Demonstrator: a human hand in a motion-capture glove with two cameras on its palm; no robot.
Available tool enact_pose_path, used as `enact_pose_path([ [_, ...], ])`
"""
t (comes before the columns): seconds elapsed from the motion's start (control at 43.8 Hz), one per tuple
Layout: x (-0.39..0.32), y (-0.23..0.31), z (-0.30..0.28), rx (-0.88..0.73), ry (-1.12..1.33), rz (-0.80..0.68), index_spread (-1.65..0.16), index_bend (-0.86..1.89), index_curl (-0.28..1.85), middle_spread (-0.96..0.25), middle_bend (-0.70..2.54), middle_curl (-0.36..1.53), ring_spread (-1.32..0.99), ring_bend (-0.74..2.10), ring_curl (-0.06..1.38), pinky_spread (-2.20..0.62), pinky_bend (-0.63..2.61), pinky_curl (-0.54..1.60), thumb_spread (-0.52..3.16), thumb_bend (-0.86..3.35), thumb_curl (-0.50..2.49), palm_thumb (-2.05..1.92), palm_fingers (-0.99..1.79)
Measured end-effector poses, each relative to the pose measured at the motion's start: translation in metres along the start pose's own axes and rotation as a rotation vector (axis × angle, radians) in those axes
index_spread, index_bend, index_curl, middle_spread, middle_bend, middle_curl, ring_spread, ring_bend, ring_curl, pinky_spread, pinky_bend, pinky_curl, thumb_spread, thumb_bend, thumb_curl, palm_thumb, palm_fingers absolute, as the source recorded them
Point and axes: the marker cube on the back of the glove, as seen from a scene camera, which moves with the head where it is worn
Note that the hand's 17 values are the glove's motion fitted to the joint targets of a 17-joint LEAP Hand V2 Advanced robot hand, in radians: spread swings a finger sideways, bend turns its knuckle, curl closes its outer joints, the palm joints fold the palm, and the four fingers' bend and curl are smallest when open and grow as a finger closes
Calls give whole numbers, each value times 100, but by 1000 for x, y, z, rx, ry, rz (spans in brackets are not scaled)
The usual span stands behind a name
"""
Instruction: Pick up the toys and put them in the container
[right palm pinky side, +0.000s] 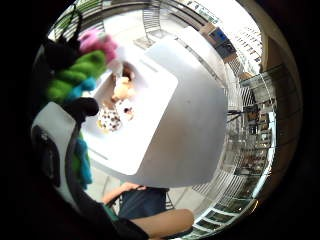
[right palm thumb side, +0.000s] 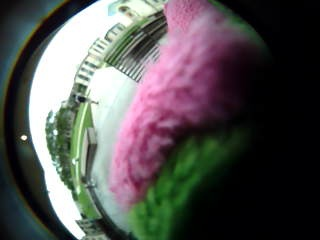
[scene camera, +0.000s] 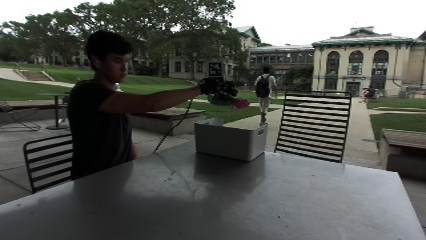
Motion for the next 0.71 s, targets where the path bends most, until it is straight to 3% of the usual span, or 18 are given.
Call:
enact_pose_path([
  [0.068,0,0,2,-47,-69,18,-37,1,62,-38,65,62,-41,91,43,-38,127,41,104,-5,74,49,48],
  [0.091,2,0,2,-44,-80,15,-36,-2,61,-36,61,61,-38,90,44,-35,131,43,106,-10,70,39,34],
  [0.137,8,1,1,-21,-74,7,-32,-7,58,-24,43,57,-28,80,45,-27,150,51,101,-24,61,6,-22],
  [0.16,11,2,-1,-8,-69,6,-31,-6,56,-21,40,56,-25,77,44,-24,153,51,100,-21,59,0,-25],
  [0.365,42,12,-16,52,-21,55,-28,0,34,-8,33,49,-11,63,33,-9,150,44,98,-12,45,-14,-24],
  [0.433,58,23,-25,79,-11,32,-28,3,31,-7,32,49,-8,60,32,-7,144,42,98,-12,42,-15,-24],
  [0.707,129,60,-41,102,169,170,-29,14,27,-3,27,46,-5,40,27,-2,120,34,100,-11,30,-14,-18],
])
